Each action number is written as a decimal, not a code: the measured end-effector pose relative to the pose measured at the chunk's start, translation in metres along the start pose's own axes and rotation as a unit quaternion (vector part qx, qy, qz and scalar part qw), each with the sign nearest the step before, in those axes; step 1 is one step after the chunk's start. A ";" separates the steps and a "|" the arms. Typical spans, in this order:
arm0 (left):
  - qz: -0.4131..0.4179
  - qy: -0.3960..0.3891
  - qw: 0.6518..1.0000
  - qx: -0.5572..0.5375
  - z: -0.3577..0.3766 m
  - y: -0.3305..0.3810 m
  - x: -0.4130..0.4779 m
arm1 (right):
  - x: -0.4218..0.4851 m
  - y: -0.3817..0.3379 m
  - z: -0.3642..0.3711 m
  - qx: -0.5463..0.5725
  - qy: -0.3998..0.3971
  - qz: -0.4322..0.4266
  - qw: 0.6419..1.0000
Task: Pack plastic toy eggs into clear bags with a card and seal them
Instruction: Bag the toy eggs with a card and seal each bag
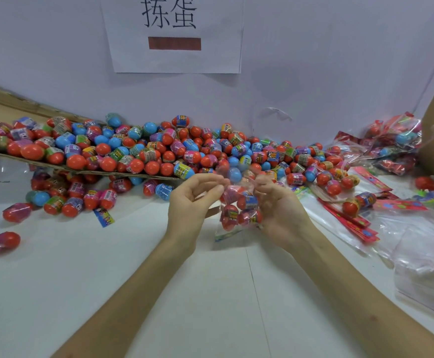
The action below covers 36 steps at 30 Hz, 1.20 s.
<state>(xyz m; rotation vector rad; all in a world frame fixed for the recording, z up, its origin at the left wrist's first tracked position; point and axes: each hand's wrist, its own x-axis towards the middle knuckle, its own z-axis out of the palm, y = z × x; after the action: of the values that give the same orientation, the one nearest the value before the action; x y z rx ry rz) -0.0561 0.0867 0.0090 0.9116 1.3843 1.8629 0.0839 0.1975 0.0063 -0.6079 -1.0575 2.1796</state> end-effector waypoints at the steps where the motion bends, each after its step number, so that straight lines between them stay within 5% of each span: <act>1: -0.008 0.002 1.000 0.004 0.000 -0.001 0.000 | 0.001 0.000 0.000 -0.005 -0.001 -0.002 1.000; 6: -0.020 0.066 0.998 -0.003 -0.002 -0.007 0.004 | 0.003 0.002 0.000 -0.020 0.006 0.006 1.000; 14: 0.031 0.046 0.995 0.078 -0.009 -0.010 0.009 | 0.003 0.001 0.001 -0.011 0.006 0.011 1.000; 36: 0.072 0.144 0.983 0.093 -0.010 -0.015 0.010 | 0.000 0.008 0.011 -0.002 0.016 0.034 0.999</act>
<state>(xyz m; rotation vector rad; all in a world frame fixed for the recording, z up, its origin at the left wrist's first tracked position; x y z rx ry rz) -0.0687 0.0937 -0.0058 0.8777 1.7311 2.0623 0.0741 0.1877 0.0060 -0.6874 -1.0400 2.2194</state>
